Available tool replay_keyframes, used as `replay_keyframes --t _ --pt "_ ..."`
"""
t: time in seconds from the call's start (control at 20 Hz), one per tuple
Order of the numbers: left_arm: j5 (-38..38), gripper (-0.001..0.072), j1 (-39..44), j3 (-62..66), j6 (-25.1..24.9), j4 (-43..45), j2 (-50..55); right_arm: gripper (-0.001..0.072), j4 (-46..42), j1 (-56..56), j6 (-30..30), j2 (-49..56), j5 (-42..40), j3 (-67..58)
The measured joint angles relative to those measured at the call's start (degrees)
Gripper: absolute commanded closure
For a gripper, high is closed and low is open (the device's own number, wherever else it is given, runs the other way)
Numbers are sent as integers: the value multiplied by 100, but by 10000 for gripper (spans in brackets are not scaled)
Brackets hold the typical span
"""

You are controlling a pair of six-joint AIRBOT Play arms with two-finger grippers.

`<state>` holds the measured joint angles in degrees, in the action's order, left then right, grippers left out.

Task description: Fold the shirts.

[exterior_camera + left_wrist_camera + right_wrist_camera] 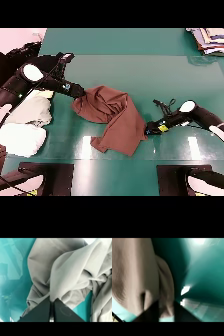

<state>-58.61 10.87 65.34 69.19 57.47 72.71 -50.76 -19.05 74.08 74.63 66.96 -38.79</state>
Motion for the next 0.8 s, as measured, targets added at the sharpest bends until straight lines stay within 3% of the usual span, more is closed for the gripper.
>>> replay_keyframes --t 0.15,0.35,0.5,0.8 --pt "-57 685 -2 52 2 76 -66 696 -116 -192 -50 133 -50 -247" --pt "-98 684 -4 728 87 656 -546 697 -1054 -48 319 -385 90 -1078" --pt "-131 684 -7 1580 109 1001 -1095 696 -1622 448 529 -1064 306 -2188" --pt "-247 684 -2 2968 127 1165 -2164 696 -1915 1394 656 -2122 463 -4511"
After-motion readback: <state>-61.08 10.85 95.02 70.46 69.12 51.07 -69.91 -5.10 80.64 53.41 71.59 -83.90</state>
